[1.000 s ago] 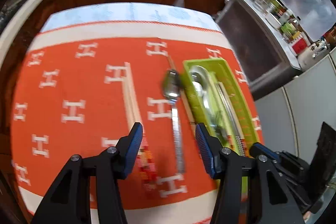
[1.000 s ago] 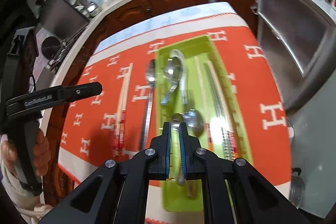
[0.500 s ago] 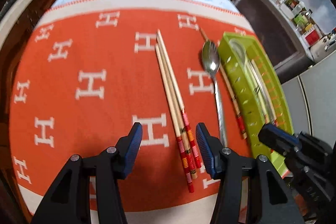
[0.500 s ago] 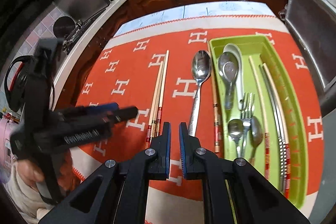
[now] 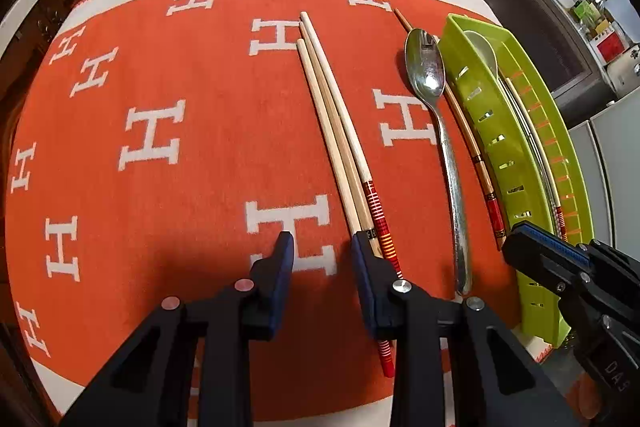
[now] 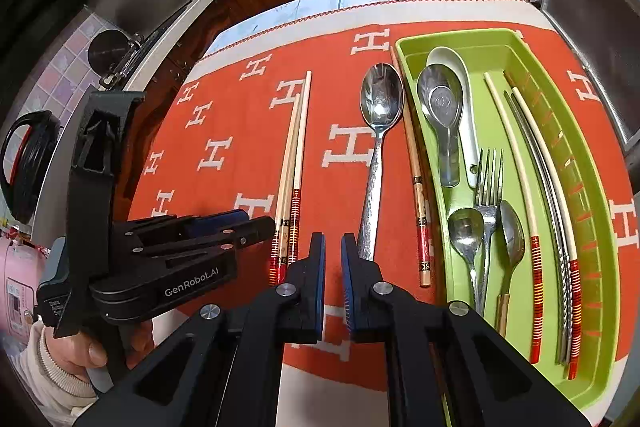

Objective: Organize utensils
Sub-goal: 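Close left tool on a red-banded wooden chopstick while right tool lowers to chopsticks, then close right tool on a brown wooden chopstick while left tool holds its chopstick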

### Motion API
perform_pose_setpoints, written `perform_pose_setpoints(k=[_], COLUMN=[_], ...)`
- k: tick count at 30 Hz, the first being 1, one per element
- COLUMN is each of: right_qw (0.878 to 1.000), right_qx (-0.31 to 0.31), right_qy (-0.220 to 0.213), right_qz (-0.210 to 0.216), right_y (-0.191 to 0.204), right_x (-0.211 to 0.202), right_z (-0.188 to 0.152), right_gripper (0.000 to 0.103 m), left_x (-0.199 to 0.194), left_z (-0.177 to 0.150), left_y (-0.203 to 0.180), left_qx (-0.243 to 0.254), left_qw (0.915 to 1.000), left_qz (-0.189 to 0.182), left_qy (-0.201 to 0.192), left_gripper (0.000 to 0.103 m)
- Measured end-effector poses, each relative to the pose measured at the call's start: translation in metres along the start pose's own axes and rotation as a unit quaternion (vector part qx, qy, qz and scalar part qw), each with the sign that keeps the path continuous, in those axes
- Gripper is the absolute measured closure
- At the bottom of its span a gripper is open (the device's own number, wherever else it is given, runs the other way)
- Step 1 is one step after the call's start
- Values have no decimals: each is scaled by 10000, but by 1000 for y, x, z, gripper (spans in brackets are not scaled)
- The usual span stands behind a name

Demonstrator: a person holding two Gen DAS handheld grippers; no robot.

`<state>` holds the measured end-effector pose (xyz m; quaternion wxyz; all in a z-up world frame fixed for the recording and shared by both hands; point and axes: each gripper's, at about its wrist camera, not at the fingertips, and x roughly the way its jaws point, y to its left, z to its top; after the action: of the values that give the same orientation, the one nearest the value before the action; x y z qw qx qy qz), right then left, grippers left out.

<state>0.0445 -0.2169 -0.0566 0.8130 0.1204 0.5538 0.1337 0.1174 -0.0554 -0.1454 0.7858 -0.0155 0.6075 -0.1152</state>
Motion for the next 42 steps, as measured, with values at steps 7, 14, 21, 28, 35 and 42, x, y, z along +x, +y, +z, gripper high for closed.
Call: perform_pose_setpoints(k=[7, 14, 21, 28, 35, 42], right_qw=[10000, 9999, 9999, 9995, 9976, 9970], right_qx=[8, 48, 91, -129, -558, -693], right_qy=[-35, -41, -32, 106, 182, 320], right_qz=[62, 111, 129, 272, 374, 81], right_y=[-4, -9, -14, 0, 30, 47], right_x=[0, 0, 0, 11, 32, 60], right_z=[-3, -7, -9, -8, 4, 16], right_gripper=[95, 95, 95, 95, 95, 95], left_x=[0, 7, 7, 2, -8, -22], left_z=[4, 8, 9, 10, 1, -8], left_y=[-14, -27, -40, -24, 5, 43], left_qx=[122, 240, 416, 51, -456, -798], left_qw=[9997, 9991, 9972, 9995, 9989, 9962], left_qz=[220, 322, 624, 315, -72, -228], left_qy=[14, 139, 52, 14, -56, -276], left_gripper=[75, 72, 83, 100, 100, 100])
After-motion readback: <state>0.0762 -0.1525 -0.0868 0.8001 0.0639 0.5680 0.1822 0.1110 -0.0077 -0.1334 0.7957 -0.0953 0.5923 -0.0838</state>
